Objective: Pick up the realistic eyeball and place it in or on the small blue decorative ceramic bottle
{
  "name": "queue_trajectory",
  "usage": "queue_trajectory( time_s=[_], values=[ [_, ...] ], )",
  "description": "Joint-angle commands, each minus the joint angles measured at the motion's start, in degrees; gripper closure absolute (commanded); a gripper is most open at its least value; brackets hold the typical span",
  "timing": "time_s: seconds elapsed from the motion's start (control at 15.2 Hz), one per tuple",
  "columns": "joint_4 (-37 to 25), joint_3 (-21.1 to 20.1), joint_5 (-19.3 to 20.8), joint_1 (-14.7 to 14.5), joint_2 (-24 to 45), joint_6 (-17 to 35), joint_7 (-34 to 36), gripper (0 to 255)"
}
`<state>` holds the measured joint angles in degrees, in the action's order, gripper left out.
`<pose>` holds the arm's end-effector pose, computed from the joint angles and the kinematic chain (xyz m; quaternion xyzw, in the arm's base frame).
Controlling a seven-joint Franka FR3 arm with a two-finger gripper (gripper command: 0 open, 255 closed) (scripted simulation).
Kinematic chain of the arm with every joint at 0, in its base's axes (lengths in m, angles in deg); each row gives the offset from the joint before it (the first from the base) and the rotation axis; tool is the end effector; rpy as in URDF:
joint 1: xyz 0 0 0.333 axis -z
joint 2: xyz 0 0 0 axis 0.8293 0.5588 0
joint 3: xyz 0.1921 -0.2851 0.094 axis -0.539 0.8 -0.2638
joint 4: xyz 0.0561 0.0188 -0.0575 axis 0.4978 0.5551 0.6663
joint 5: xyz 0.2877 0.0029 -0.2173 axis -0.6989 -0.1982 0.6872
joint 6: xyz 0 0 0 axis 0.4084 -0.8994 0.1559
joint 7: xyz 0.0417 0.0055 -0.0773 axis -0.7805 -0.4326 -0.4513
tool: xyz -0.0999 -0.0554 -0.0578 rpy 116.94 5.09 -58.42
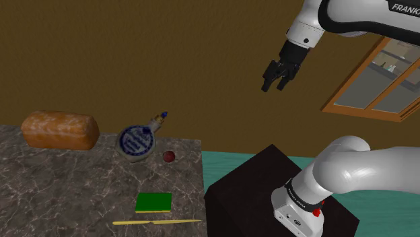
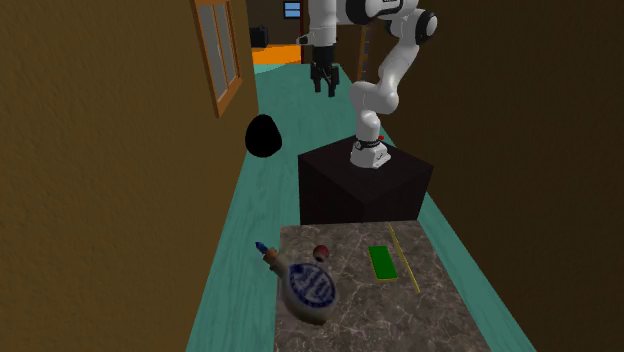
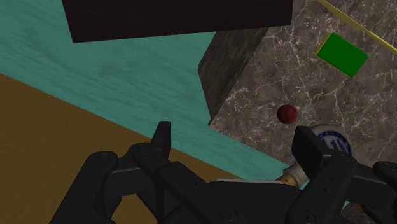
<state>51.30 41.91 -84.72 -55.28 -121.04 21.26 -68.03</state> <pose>0.2410 0.0201 0.5755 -0.9979 0.0522 0.0052 0.0390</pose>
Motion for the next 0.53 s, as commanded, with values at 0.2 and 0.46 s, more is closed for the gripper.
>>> queue_trajectory(
  time_s=[0.2,0.46],
  values=[
    [3.46,-1.87,-1.64,-0.65,2.2,5.79,1.66,0],
    [7.02,-4.47,-3.83,-1.6,6.5,13.85,3.73,0]
  ],
)
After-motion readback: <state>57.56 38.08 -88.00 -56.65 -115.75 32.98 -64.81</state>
